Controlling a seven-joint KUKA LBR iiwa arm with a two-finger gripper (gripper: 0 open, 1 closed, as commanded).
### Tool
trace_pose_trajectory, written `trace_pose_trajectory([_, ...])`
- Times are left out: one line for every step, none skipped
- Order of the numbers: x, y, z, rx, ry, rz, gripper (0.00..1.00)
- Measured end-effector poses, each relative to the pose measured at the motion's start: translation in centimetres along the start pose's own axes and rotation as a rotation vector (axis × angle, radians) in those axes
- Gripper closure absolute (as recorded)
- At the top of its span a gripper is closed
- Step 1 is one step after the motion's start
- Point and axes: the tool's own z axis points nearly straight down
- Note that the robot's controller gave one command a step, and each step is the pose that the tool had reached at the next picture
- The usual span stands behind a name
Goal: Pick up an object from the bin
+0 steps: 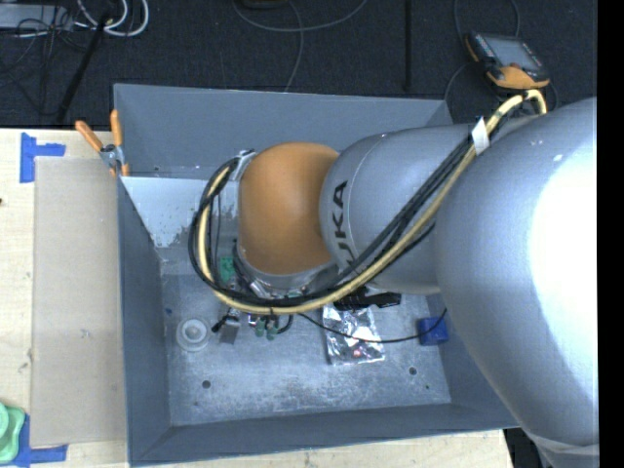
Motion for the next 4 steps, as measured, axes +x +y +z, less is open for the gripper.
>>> trace_pose_trajectory([2.0, 2.4, -9.6, -0.011, -0.015, -0.048, 1.00])
trace_pose_trajectory([2.1, 2.3, -9.1, -0.005, -0.009, -0.047, 0.00])
trace_pose_trajectory([4.0, 3.2, -9.2, -0.004, -0.007, -0.124, 0.00])
trace_pose_trajectory([3.4, 1.7, 7.1, -0.005, -0.013, -0.368, 0.00])
